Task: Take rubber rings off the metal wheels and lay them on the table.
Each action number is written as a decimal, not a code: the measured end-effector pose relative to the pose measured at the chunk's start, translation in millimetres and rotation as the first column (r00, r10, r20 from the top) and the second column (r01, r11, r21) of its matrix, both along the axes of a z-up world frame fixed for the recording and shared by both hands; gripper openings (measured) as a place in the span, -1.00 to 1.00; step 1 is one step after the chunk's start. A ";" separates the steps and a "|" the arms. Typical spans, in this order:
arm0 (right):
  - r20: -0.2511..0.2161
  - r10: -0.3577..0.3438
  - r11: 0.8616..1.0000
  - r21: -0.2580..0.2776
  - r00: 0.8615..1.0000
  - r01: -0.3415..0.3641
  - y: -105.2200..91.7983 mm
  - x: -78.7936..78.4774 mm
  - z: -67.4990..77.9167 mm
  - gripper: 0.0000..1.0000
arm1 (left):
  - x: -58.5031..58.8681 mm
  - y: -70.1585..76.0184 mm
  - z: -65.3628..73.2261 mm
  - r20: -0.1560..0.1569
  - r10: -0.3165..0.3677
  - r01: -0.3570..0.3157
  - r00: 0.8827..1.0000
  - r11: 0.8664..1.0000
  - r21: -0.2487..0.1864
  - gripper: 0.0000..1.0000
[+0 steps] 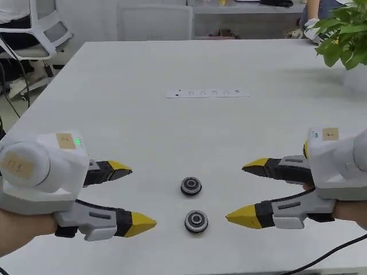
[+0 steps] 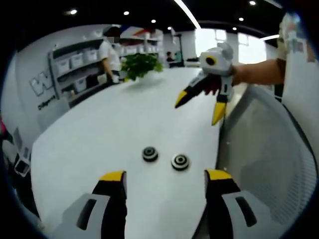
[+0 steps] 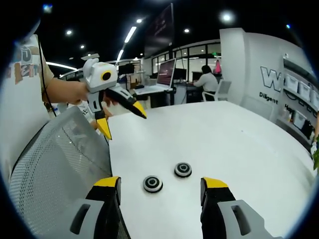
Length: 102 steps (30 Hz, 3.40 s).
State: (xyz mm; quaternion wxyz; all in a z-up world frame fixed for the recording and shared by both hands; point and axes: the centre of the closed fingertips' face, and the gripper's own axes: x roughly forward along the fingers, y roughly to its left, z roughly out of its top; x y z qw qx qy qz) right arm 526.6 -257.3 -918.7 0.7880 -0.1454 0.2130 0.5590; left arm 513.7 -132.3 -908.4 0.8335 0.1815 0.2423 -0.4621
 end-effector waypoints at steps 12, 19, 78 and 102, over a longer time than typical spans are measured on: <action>-0.020 0.064 0.997 -0.030 0.998 -0.064 11.0 3.1 -20.0 0.15 | 9.1 -13.8 -17.9 -0.032 -0.041 0.042 0.999 0.999 0.013 0.17; -0.028 0.114 0.991 -0.069 0.993 -0.116 16.1 1.4 -34.5 0.08 | 11.8 -21.9 -25.4 -0.038 -0.072 0.073 0.997 0.997 0.025 0.12; -0.183 0.197 0.968 -0.119 0.963 -0.220 44.2 -3.7 -101.8 -0.45 | 14.0 -85.1 -92.2 -0.163 -0.237 0.248 0.958 0.967 0.052 -0.59; -0.165 0.195 0.971 -0.107 0.967 -0.214 43.6 -2.9 -99.4 -0.57 | 17.2 -85.3 -94.9 -0.101 -0.216 0.222 0.971 0.973 0.059 -0.73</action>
